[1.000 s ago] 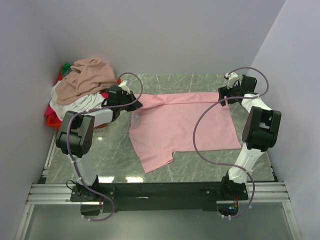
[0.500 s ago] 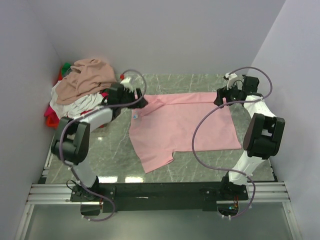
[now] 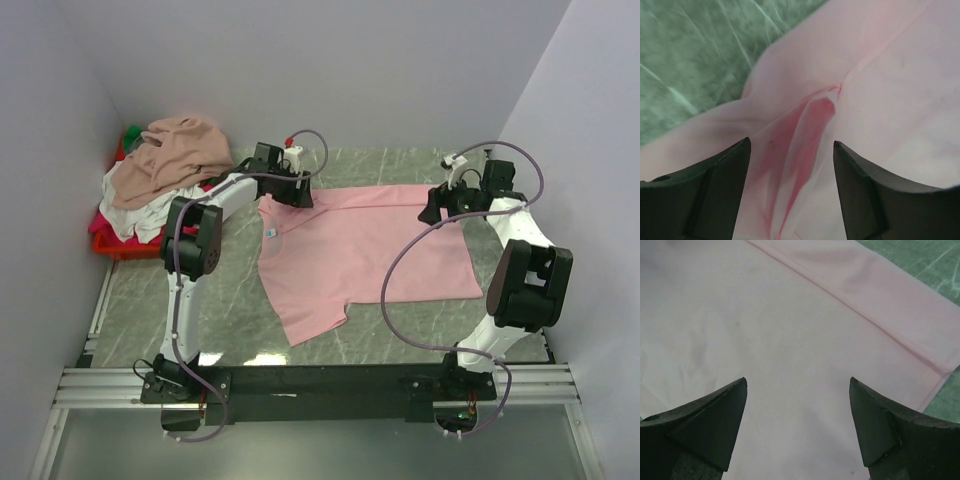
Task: Fold and stack the t-shirts
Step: Fold the tshirt
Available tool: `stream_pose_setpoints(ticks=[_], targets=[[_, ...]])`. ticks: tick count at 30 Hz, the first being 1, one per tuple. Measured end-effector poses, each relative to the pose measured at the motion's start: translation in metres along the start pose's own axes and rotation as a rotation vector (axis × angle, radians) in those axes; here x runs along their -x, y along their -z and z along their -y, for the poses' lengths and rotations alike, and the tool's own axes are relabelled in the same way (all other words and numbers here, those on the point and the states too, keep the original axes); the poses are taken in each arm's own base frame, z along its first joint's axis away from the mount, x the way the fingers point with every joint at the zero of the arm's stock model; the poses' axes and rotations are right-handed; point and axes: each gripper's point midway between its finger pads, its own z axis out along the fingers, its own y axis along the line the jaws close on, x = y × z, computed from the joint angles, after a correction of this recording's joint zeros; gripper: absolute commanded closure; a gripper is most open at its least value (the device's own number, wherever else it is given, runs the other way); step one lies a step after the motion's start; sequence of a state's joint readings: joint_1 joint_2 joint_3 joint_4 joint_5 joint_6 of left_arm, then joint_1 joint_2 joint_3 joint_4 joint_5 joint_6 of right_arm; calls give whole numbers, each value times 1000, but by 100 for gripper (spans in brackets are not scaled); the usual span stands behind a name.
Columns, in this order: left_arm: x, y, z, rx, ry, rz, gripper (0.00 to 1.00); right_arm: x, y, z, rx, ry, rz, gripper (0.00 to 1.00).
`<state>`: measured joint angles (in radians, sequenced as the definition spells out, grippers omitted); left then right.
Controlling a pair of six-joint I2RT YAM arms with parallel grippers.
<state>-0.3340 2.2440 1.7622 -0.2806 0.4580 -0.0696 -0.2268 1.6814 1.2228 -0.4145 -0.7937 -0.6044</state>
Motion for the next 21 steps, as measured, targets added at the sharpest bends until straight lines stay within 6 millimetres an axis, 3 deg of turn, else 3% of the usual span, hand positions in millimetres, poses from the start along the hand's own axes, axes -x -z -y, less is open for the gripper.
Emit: stream_pose_setpoints(ticks=[4,9,21], targets=[[-26,-13,10,-31,-2,-84,33,-6,-1,-5,15,-16,-11,11],[-35,-17,23,-57,-8,-113,48,-15,-2,-9,28,-33,-27,11],[-50,-14,35,-101,-10,-124,43,-17,-2,-11,33,-37,-33,11]])
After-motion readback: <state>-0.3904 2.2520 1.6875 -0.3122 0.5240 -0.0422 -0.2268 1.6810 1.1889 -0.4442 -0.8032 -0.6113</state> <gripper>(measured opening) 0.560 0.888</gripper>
